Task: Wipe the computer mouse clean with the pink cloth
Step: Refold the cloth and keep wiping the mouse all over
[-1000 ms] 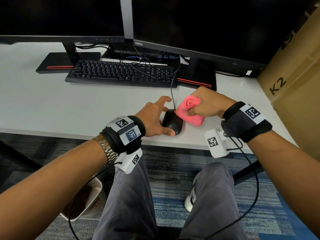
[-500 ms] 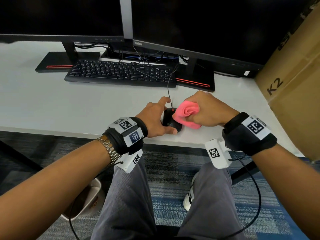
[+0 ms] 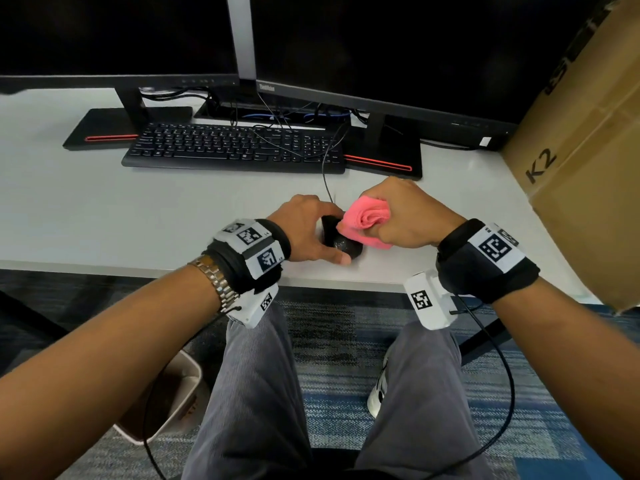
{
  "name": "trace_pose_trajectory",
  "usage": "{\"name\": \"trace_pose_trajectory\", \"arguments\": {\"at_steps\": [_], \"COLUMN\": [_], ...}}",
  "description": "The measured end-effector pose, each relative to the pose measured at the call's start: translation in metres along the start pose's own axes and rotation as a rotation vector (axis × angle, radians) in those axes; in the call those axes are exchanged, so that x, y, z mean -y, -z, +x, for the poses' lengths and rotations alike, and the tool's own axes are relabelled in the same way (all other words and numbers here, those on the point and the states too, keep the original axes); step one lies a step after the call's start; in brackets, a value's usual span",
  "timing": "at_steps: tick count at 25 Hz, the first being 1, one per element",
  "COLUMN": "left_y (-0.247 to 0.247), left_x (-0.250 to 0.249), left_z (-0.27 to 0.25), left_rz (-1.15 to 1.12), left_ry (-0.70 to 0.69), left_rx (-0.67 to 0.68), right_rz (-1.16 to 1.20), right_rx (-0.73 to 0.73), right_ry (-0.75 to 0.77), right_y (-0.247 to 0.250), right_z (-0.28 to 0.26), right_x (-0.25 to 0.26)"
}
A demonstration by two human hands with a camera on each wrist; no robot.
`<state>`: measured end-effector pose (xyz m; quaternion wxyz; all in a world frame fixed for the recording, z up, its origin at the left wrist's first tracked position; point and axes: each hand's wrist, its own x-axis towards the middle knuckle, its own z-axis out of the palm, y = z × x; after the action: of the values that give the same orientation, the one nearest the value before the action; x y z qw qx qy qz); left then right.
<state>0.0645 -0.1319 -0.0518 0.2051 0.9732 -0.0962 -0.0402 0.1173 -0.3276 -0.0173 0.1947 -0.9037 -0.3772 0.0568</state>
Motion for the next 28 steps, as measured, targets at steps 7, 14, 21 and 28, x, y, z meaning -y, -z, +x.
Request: {"name": "trace_pose_trajectory", "arguments": {"at_steps": [7, 14, 21, 28], "left_y": [0.019, 0.005, 0.002, 0.002], "left_x": [0.006, 0.006, 0.005, 0.006], "left_z": [0.005, 0.015, 0.018, 0.023], "left_rz": [0.034, 0.014, 0.067, 0.093], "left_ry": [-0.169, -0.174, -0.202, -0.183], "left_rx": [0.134, 0.04, 0.008, 0.009], "right_rz": [0.018, -0.028, 0.013, -0.018], "right_rx": [0.007, -0.023, 0.011, -0.045], "right_ry": [0.007, 0.074, 0.089, 0.096], "right_y": [0.0, 0.0, -0.005, 0.006], "right_z": [0.001, 0.001, -0.019, -0.01], "right_x": [-0.007, -0.012, -0.004, -0.001]}}
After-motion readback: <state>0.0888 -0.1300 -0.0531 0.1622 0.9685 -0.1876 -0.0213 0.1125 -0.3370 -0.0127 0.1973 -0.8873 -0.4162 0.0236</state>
